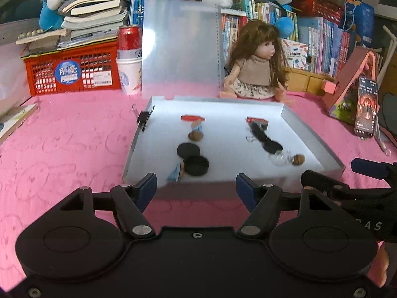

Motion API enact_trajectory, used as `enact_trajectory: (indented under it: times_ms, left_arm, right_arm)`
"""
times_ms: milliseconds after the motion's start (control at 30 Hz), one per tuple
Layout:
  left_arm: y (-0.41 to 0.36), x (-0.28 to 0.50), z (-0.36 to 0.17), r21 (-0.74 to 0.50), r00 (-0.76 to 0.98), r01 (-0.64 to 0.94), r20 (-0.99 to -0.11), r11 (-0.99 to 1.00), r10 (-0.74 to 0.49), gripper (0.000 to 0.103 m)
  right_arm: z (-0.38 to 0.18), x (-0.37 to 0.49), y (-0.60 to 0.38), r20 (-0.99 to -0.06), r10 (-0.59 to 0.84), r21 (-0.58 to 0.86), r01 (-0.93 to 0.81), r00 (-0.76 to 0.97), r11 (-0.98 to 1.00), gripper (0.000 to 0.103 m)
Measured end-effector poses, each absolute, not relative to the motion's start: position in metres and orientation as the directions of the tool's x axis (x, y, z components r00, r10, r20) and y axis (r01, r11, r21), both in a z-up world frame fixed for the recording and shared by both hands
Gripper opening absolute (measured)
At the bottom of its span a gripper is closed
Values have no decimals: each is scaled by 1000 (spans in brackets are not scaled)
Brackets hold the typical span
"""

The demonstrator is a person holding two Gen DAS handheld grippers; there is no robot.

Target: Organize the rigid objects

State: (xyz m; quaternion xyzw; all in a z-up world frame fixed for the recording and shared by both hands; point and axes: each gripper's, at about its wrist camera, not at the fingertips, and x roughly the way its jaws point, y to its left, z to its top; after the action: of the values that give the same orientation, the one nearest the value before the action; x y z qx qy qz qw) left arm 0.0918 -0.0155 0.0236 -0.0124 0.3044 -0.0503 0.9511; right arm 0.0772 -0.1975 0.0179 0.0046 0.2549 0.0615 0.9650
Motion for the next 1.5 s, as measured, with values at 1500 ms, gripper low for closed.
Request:
enact_trajectory:
  times_ms: [1500]
  left_arm:
    - [-10,81,-17,4,785,24,-619,1000,-17,103]
  right_arm:
    - [-18,81,-196,-626,81,12,-94,776,995,103]
